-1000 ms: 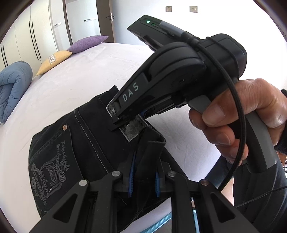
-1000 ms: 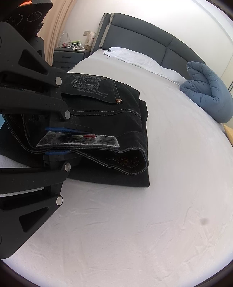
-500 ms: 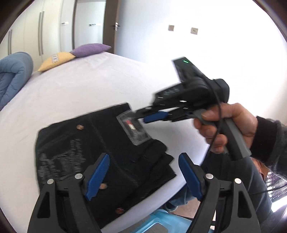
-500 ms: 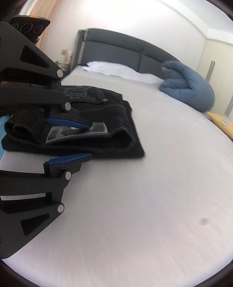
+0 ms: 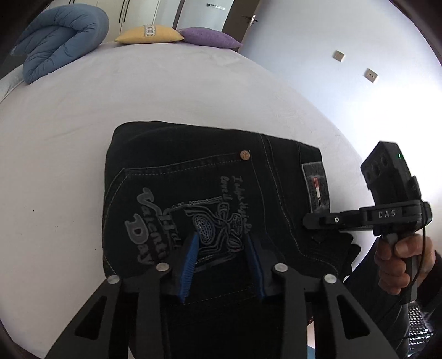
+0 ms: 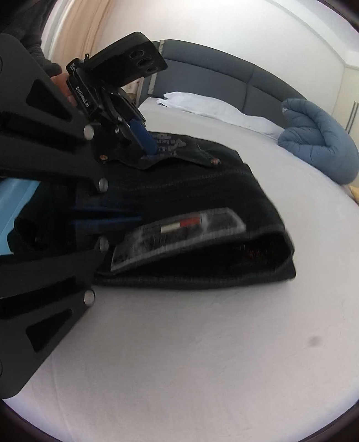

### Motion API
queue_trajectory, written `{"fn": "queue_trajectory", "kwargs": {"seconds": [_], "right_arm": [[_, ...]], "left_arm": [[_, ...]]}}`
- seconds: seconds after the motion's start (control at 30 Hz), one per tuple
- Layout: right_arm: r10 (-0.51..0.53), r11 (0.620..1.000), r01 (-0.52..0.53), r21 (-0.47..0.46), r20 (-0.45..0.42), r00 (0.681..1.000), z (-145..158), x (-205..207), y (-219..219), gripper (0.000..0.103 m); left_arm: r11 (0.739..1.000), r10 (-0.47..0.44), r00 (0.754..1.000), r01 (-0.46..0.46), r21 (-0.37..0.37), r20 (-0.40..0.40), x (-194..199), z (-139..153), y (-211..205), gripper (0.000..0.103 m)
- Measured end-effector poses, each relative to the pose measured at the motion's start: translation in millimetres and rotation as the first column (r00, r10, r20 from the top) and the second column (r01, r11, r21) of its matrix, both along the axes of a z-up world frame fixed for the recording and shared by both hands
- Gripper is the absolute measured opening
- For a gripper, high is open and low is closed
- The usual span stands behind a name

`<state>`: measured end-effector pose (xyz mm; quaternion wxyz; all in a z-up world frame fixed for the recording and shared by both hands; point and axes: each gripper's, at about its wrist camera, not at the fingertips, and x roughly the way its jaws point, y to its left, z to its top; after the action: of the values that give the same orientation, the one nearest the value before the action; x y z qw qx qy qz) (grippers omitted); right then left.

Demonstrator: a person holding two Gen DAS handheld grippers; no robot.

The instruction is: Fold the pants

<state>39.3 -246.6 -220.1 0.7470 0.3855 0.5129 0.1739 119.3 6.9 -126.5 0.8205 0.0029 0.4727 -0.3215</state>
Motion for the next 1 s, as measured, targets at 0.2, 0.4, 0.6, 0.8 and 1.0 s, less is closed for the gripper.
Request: {"fn": "queue_trajectory", "kwargs": {"seconds": [0.2, 0.4, 0.6, 0.8, 1.0], "right_arm": [[0.007, 0.999, -0.007, -0.047, 0.006, 1.0, -0.2, -2.9, 7.1, 0.0], [-0.006, 0.998, 0.007, -0.06, 0.006, 1.0, 3.0, -2.7, 6.5, 0.0], [-0.013, 0.999, 0.014, -0.052, 0.017, 1.0, 6.2, 1.2, 9.6, 0.0], [-0.015, 0.996, 0.018, -0.085, 0.031, 0.999, 6.1, -2.9, 14.5, 0.0], [-0.025, 0.987, 0.03, -0.155, 0.034, 0.999, 22.1, -11.9, 26.7, 0.0]], "left_arm": [[0.996, 0.084, 0.993, -0.082, -0.028, 0.079, 59.4, 29.0, 4.5, 0.024], [0.989, 0.03, 0.997, -0.041, 0.14, 0.077, 72.7, -9.8, -13.9, 0.011], [0.989, 0.036, 0.993, -0.051, 0.136, 0.111, 11.5, -10.7, 11.2, 0.011], [0.988, 0.04, 0.991, -0.059, 0.145, 0.128, -47.2, -10.7, 31.9, 0.011], [0.978, 0.042, 0.993, -0.064, 0.196, 0.114, -49.5, -14.8, 28.4, 0.011]]}}
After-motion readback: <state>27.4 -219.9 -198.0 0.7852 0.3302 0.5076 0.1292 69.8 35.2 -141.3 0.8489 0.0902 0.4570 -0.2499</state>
